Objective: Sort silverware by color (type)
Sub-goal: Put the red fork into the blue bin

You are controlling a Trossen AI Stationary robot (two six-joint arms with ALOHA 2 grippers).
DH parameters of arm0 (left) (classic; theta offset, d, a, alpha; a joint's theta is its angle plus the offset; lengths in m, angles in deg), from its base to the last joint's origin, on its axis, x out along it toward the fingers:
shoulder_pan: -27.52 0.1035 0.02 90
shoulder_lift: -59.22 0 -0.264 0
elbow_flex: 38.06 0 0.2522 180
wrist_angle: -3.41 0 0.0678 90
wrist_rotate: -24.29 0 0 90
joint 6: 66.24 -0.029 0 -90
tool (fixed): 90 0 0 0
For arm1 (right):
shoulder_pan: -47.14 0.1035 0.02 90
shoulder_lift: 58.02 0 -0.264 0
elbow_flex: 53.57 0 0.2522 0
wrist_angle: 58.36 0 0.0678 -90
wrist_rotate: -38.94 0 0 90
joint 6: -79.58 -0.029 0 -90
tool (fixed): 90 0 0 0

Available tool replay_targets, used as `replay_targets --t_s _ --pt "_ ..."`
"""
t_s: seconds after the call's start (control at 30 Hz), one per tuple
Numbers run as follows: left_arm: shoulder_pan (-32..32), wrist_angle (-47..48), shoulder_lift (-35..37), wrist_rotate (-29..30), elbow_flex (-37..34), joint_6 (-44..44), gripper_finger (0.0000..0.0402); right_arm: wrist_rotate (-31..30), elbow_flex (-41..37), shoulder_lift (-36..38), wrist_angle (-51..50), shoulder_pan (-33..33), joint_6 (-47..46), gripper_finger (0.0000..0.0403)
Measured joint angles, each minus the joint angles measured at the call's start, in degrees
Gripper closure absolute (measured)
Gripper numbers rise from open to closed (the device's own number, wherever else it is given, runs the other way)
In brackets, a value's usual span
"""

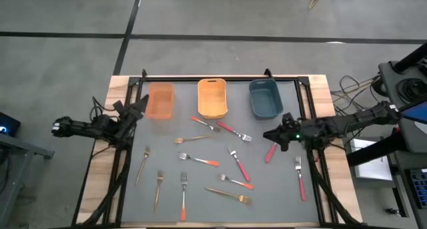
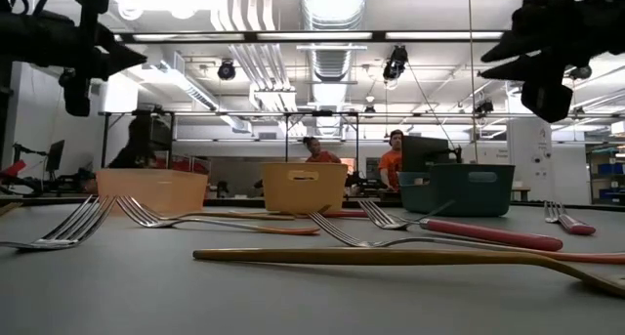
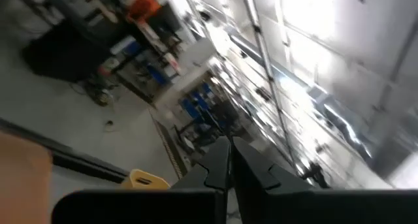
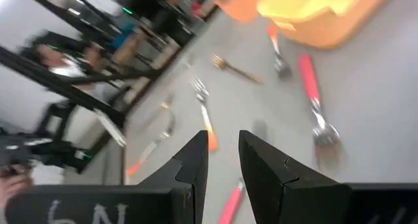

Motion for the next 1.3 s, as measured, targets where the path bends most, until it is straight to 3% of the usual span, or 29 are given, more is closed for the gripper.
replay_targets --t_s 0.17,0.43,0.73,1.03,1.3 --pt "0.0 2.3 0.0 -3.6 0.0 -3.4 0.0402 0.1 6.3 -5.9 -6.9 0.0 -2.5 0.0325" --pt "0.0 2.1 -0.2 -14.1 0.2 -10.0 0.0402 0.9 14.5 -15.8 -6.8 0.0 -2.4 0.0325" --pt "0.0 -13.6 -5.5 -31.7 0.4 -25.8 0.0402 4.0 23.5 -27.3 -8.6 -0.1 -1.3 0.0325" --pt "0.0 -15.6 -13.4 -32.6 0.9 -32.1 0.0402 8.2 31.9 -36.4 -20.0 -0.2 -2.1 0.0325" --pt "0.0 -12.8 -24.0 -34.3 8.1 -38.7 0.0402 8.2 40.5 -43.9 -32.3 -0.3 -1.3 0.0325"
